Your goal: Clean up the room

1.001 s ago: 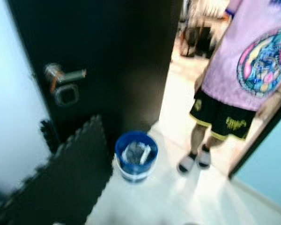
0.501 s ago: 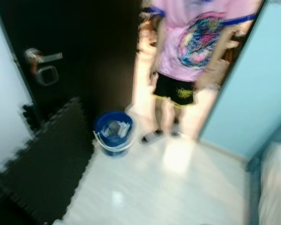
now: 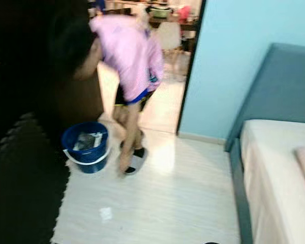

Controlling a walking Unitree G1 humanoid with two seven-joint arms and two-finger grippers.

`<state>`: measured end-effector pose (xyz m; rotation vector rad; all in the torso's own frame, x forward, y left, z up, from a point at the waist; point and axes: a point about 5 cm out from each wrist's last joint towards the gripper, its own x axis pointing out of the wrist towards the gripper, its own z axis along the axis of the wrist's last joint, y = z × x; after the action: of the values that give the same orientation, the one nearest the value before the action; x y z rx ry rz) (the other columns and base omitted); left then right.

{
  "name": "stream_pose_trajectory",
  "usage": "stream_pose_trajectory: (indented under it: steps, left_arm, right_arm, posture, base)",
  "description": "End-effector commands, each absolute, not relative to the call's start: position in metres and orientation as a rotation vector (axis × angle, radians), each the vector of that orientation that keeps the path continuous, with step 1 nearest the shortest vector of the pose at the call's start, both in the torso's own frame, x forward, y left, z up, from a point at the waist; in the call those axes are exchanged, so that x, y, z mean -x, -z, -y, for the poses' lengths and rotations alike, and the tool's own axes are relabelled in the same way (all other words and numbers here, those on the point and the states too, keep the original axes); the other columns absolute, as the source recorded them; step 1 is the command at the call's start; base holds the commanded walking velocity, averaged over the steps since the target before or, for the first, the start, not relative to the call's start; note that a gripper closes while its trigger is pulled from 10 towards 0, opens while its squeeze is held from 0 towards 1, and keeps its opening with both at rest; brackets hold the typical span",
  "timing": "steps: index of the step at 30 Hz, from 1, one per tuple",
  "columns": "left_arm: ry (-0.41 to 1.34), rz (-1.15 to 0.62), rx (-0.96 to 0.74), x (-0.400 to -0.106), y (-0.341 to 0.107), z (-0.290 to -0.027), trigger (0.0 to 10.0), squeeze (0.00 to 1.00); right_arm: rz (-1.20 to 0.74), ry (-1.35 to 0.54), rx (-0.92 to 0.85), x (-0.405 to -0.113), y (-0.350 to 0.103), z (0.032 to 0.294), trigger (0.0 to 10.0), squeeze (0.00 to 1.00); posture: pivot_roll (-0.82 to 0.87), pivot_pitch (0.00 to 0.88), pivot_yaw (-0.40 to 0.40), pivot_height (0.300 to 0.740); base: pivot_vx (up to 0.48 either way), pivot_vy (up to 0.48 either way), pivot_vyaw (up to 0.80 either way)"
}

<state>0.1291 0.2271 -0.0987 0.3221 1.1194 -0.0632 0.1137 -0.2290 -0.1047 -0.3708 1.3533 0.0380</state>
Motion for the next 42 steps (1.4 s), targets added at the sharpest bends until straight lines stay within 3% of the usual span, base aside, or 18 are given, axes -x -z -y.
stream_pose_trajectory:
  steps: [1,15,20,26,37,38,42]
  left_arm:
    - [0.072,-1.13,-0.316,-0.125,0.1,-0.226,10.0,0.0]
    - [0.088,-1.124,-0.304,-0.126,0.1,-0.225,10.0,0.0]
    - [0.091,-1.125,-0.295,-0.126,0.1,-0.225,10.0,0.0]
    - [0.09,-1.127,-0.285,-0.126,0.1,-0.225,10.0,0.0]
    - [0.072,-1.125,-0.298,-0.128,0.099,-0.227,10.0,0.0]
    - [0.059,-1.119,-0.309,-0.128,0.098,-0.229,10.0,0.0]
    - [0.034,-1.102,-0.315,-0.13,0.097,-0.231,10.0,0.0]
  right_arm:
    - [-1.351,-0.031,0.38,-0.112,0.104,0.232,10.0,0.0]
    - [-1.328,-0.01,0.383,-0.119,0.104,0.226,10.0,0.0]
    - [-1.337,0.016,0.405,-0.112,0.101,0.245,10.0,0.0]
    - [-1.329,0.034,0.406,-0.112,0.1,0.25,10.0,0.0]
    - [-1.222,0.046,0.279,-0.137,0.098,0.229,10.0,0.0]
    - [-1.155,0.056,0.18,-0.151,0.094,0.221,10.0,0.0]
    - [-1.075,0.075,0.063,-0.166,0.09,0.21,10.0,0.0]
  posture:
    - [0.06,0.014,-0.085,0.74]
    - [0.06,0.006,-0.085,0.74]
    - [0.07,0.0,-0.089,0.74]
    - [0.07,0.0,-0.085,0.74]
    - [0.07,0.0,-0.077,0.74]
    - [0.07,0.0,-0.072,0.74]
    - [0.07,0.0,-0.07,0.74]
  base:
    - [0.0,0.0,-0.75]
    - [0.0,0.0,-0.75]
    - [0.0,0.0,-0.74]
    - [0.0,0.0,-0.74]
    - [0.394,0.0,-0.26]
    - [0.48,0.0,0.0]
    - [0.48,0.0,0.0]
